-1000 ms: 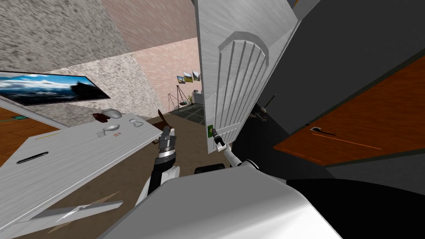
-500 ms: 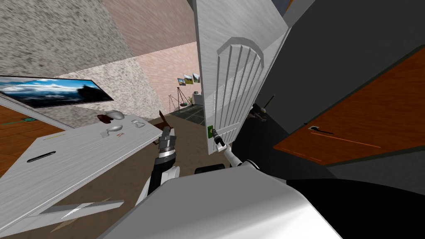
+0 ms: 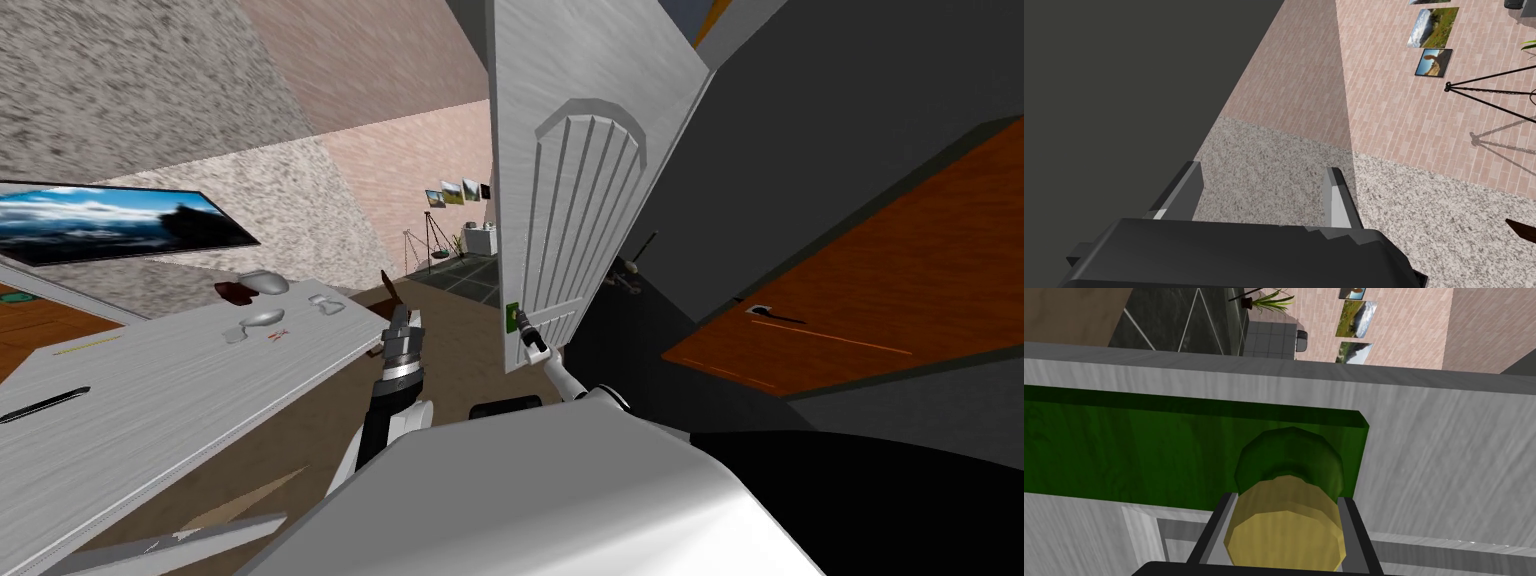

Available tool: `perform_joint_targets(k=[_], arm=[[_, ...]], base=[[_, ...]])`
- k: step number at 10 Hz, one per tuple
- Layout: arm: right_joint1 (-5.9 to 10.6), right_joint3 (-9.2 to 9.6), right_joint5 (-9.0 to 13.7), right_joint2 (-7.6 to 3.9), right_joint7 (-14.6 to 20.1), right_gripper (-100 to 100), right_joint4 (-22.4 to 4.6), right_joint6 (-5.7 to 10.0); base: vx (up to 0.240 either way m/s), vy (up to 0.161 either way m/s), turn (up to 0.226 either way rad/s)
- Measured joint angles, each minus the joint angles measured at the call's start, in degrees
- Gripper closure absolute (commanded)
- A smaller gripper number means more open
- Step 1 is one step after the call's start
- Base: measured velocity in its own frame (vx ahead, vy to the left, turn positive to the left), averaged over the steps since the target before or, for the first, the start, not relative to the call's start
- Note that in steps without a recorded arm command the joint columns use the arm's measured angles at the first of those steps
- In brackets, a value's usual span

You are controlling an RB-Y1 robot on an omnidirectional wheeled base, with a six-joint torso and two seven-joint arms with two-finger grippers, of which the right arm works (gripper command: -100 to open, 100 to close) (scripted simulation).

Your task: Push the door open

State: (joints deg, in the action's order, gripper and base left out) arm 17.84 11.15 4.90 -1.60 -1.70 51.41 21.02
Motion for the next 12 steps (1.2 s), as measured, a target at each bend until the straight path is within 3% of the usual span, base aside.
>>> perform_joint_targets(k=[2,5,7,12], arm=[[-0.60,-1.08,0.19,-0.12,-0.47,100,1.37,-0.07],[0.22,-3.36,0.77,0.38,-0.91,100,0.17,0.28],[0.19,-4.31,1.04,0.61,-0.99,100,0.52,0.21],[-0.37,-6.94,1.73,-0.68,-1.79,100,0.18,0.26]], base=[[0.163,0.147,-0.073],[0.162,0.173,-0.089],[0.090,0.071,-0.040],[0.178,0.158,-0.082]])
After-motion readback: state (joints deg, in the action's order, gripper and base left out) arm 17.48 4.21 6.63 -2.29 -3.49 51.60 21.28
